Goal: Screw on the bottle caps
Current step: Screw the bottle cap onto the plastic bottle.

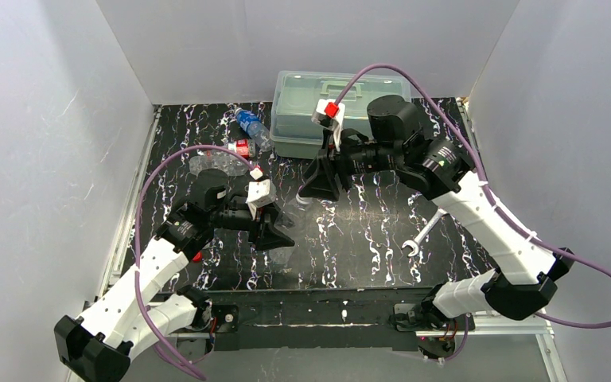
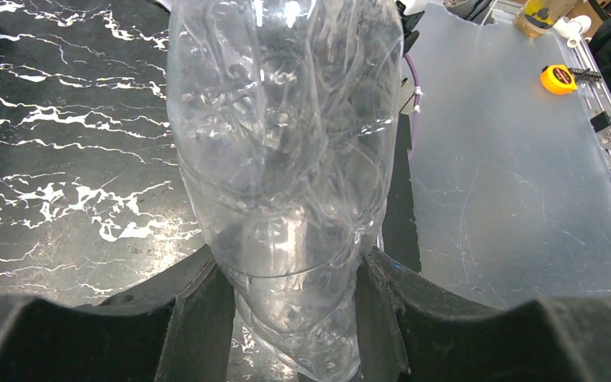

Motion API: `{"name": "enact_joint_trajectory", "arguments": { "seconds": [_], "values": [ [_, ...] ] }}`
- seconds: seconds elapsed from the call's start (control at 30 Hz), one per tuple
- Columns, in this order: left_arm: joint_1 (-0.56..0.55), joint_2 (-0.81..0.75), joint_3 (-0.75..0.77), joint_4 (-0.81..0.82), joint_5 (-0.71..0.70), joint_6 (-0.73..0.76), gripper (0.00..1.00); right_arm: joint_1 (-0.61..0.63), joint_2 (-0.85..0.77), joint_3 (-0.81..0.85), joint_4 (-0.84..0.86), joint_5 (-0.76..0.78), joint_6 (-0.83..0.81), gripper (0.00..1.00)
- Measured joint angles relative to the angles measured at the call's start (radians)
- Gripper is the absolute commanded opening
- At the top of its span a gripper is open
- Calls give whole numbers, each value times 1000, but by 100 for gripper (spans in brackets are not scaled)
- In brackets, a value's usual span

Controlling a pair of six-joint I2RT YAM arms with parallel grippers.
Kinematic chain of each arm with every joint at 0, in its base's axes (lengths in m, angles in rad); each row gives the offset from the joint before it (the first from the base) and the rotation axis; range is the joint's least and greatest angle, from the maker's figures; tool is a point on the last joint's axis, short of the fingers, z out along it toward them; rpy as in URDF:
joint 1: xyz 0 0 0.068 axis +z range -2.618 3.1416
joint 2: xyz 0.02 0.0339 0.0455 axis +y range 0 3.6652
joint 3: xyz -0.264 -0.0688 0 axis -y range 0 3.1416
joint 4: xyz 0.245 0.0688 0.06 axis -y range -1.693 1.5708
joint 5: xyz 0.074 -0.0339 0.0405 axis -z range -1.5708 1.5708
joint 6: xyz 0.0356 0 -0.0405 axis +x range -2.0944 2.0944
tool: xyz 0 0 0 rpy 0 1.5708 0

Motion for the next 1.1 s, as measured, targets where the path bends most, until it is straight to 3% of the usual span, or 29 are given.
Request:
{"name": "enact_joint_trajectory", "arguments": {
  "seconds": [0.13, 0.43, 0.73, 0.93, 1.1],
  "values": [
    [0, -3, 0, 0, 0, 0, 0, 0, 11, 0, -3, -16, -6, 61],
    [0, -6, 0, -2, -1, 0, 0, 0, 26, -2, -14, -25, -7, 47],
    [1, -6, 0, -14, -14, 0, 0, 0, 26, -20, -31, -34, -8, 43],
    [1, -7, 0, -14, -20, 1, 0, 0, 26, -20, -32, -34, -7, 25],
    [0, -7, 0, -12, -57, 9, 0, 0, 26, -20, -32, -25, 1, 2]
  ]
}}
